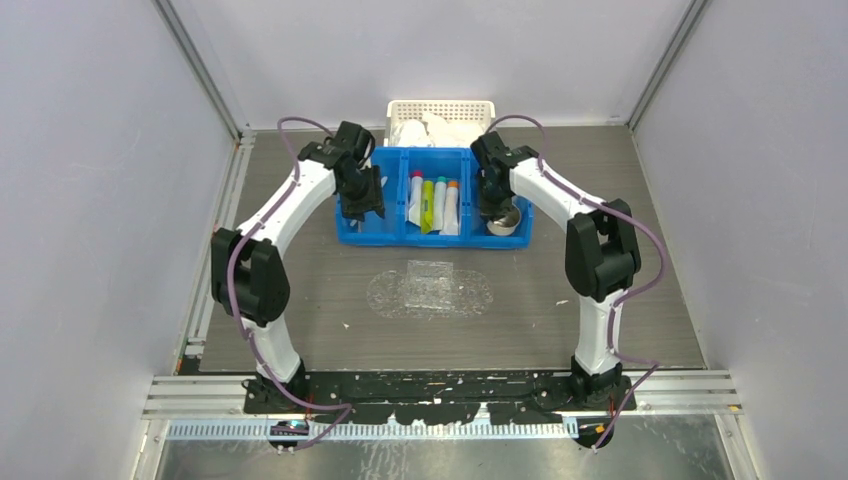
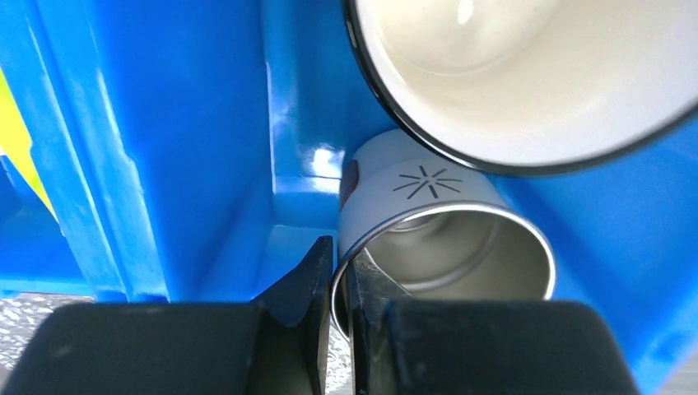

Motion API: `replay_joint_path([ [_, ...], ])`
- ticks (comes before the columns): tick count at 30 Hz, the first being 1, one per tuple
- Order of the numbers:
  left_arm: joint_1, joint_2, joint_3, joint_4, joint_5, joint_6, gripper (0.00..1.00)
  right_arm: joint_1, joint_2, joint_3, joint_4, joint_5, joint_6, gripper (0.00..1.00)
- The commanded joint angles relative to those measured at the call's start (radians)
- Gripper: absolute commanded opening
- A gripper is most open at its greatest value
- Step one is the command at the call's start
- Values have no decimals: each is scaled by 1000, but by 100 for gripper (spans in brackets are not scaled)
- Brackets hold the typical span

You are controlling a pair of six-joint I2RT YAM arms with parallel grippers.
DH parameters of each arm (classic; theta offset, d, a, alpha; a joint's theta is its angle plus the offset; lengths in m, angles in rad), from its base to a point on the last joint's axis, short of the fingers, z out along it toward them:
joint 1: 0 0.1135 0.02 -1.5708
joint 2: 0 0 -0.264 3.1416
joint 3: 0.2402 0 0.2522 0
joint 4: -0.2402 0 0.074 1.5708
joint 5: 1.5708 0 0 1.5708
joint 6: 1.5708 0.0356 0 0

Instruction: Prepare toiletry sets of a toothbrush and toothpaste on the tray

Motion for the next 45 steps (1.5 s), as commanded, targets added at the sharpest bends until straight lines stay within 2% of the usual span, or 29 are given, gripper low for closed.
replay_joint_path([
  [1,5,-63,-17,48,12,0,48,26,-134,23,-61,143,-33,9],
  [8,7,-85,-37,58,18,-5,48,78,-302,18,-153,201,-44,8],
  [17,7,-111,-60,64,25,-15,48,259,-415,-108,-204,218,37,7],
  [25,7,-138,-91,67,23,-18,48,404,-415,-235,-146,246,128,7],
  [37,7,-158,-100,61,18,-21,48,436,-339,-337,-21,191,153,7],
  [45,7,-155,-95,56,14,-21,48,445,-311,-341,11,169,153,9],
])
